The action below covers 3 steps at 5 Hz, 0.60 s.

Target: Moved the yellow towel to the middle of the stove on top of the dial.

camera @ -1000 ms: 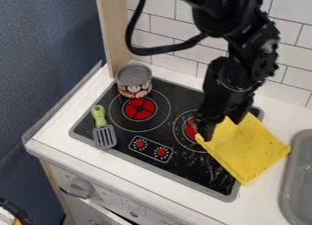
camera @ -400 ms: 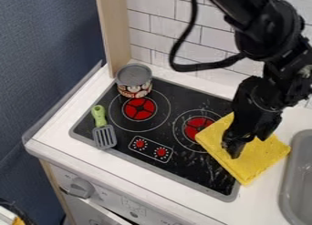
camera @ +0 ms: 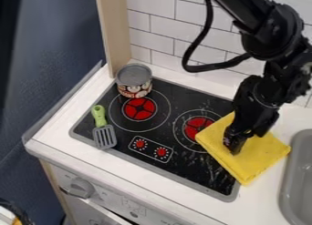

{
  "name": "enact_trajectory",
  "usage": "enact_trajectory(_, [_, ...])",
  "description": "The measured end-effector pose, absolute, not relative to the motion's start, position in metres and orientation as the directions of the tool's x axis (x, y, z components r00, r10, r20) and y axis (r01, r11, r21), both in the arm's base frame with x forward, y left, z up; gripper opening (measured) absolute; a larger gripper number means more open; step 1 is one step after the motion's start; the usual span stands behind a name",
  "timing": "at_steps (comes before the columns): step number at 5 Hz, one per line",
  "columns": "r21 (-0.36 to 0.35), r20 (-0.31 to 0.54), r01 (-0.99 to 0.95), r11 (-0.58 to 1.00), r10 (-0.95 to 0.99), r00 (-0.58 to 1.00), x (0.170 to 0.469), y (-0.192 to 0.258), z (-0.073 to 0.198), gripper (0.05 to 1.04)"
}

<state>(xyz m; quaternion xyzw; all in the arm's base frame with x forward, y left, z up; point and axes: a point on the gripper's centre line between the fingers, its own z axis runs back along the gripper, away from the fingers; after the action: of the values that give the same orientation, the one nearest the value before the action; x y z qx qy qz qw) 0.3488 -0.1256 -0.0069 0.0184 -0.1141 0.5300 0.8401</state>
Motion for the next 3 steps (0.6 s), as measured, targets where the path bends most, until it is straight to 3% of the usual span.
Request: enact_trajectory(3, [-0.045,0.253,-0.925,0.377,0.900,0.354,0.360,-0.095,-0.016,1.001])
